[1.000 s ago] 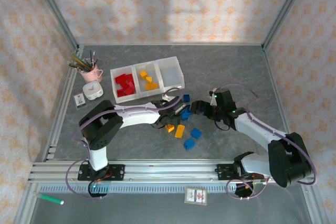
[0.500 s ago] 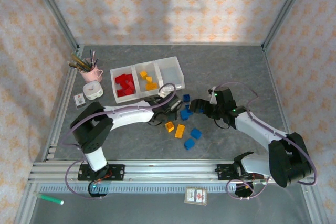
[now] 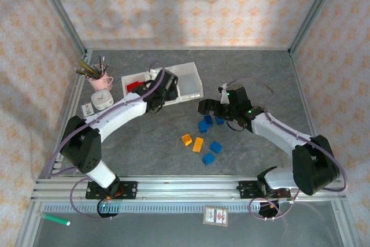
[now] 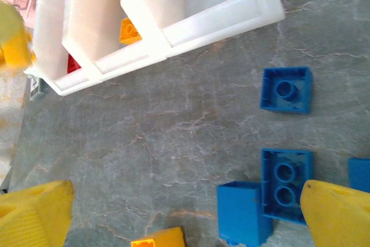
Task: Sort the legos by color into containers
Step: Place the lego in the container, then pick up the lego from the middle-left of the table.
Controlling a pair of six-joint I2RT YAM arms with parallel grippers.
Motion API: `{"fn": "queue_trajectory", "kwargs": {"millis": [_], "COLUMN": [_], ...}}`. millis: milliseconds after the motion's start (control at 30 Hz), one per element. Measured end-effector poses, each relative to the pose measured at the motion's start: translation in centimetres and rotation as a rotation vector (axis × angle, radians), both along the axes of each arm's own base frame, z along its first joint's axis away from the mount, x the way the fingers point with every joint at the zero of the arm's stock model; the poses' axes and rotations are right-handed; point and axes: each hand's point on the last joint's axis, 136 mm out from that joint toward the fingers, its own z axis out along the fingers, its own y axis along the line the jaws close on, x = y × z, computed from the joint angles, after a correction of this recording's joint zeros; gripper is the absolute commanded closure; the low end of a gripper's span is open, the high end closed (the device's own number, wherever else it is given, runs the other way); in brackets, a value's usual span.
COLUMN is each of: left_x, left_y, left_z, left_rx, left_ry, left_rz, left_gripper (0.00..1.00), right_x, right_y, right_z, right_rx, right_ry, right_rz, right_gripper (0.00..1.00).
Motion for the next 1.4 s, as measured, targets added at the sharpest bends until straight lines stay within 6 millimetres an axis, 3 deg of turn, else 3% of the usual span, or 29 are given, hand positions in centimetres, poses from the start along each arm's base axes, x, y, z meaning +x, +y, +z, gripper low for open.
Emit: {"fn": "queue_trajectory", "kwargs": {"millis": [133, 333, 500, 833, 967, 1100, 1233, 1333, 1400], "left_x": [3.4, 7.0, 8.8, 9.7, 8.6, 5.6, 1.9, -1.6, -4.1], "left_y": [1.7, 3.3, 3.2, 2.8, 2.8, 2.8, 1.1, -1.2, -2.7], "left_z": [0.2, -4.2, -6.4, -5.1, -3.9, -0.5, 2.0, 1.8, 0.7], "left_rx": [0.014, 0.067, 0.089, 0.086, 0.063, 0.012, -0.031, -0.05, -0.055], "left_ry": [-0.022, 0.051, 0.084, 0.062, 0.059, 0.015, -0.033, -0.028, 0.0], "left_rz": [0.05, 0.092, 0.09, 0.083, 0.067, 0.032, -0.042, -0.135, -0.203], "left_gripper": [0.37, 0.36, 0.21, 0.15, 0.15, 0.15, 0.15, 0.15, 0.14], "right_x": [0.9, 1.5, 1.6, 1.6, 1.5, 1.2, 0.6, -0.2, -0.9], "right_y": [0.7, 1.0, 1.1, 1.1, 1.1, 0.8, 0.3, -0.4, -0.9], "right_z": [-0.1, -0.9, -1.3, -1.2, -1.2, -0.8, -0.1, 0.2, -0.3], "right_rx": [0.012, 0.013, 0.01, 0.01, 0.003, -0.011, -0.025, -0.034, -0.044], "right_ry": [0.001, 0.016, 0.025, 0.023, 0.025, 0.021, 0.008, -0.003, 0.006], "right_rz": [-0.005, -0.011, -0.012, -0.012, -0.007, 0.005, 0.002, -0.006, -0.011], "right_gripper": [0.0, 0.0, 0.0, 0.0, 0.0, 0.0, 0.0, 0.0, 0.0]}}
